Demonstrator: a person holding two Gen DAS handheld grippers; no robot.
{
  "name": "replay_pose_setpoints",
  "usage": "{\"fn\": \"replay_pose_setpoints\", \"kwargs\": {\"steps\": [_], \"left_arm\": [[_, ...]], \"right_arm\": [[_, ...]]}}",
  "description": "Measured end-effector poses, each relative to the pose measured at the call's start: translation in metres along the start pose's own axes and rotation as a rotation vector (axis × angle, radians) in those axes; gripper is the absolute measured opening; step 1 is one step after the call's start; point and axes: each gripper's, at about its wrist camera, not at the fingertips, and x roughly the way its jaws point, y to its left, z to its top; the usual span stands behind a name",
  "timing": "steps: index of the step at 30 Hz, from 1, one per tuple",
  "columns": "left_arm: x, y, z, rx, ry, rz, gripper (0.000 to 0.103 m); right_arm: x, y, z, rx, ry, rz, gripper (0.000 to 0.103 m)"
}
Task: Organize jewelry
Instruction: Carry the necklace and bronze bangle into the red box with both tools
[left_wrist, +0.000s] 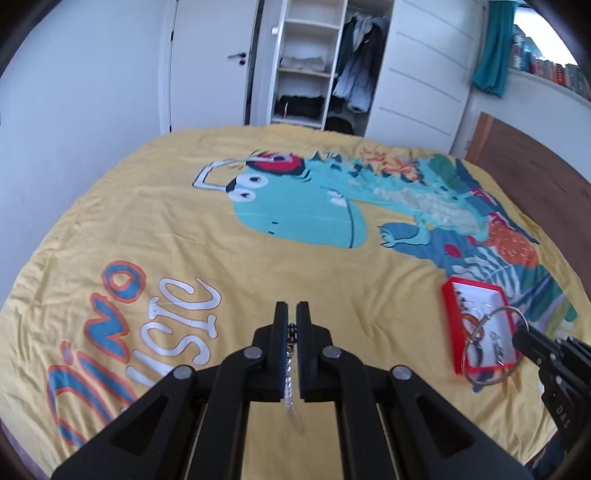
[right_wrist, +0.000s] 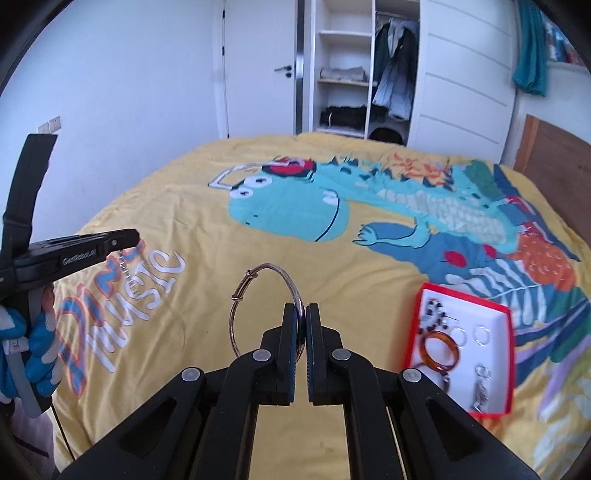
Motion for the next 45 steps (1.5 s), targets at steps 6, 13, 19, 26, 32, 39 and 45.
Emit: {"fn": "replay_pose_setpoints", "kwargs": {"steps": [6, 13, 19, 26, 32, 39, 45], "left_arm": [[-0.055, -0.015, -0.022, 0.041, -0.046, -0.001, 0.004], [-0.100, -0.030, -0.052, 0.069, -0.078, -0.017, 0.004], [-0.128, -0.048, -0.069, 0.101, -0.096, -0.041, 0.004], [-0.131, -0.094, -0.069, 0.168, -0.095, -0.058, 0.004], [-0.110, -0.150, -0.057, 0.223, -0.058, -0.105, 0.004], [-0.063, -0.227, -0.031, 0.288, -0.009, -0.170, 0.004], [0.001, -0.297, -0.011, 0.330, 0.041, -0.230, 0.004]], "right_arm": [[-0.053, 0.003, -0.013, 0.002, -0.048, -0.026, 0.004], [-0.098, 0.004, -0.033, 0.016, -0.092, -0.046, 0.005], [-0.125, -0.003, -0.056, 0.037, -0.110, -0.064, 0.005], [-0.145, -0.040, -0.066, 0.086, -0.138, -0.091, 0.005], [-0.146, -0.089, -0.071, 0.129, -0.147, -0.127, 0.005], [-0.122, -0.168, -0.080, 0.214, -0.111, -0.187, 0.005], [-0.072, -0.233, -0.087, 0.279, -0.047, -0.233, 0.005]]}}
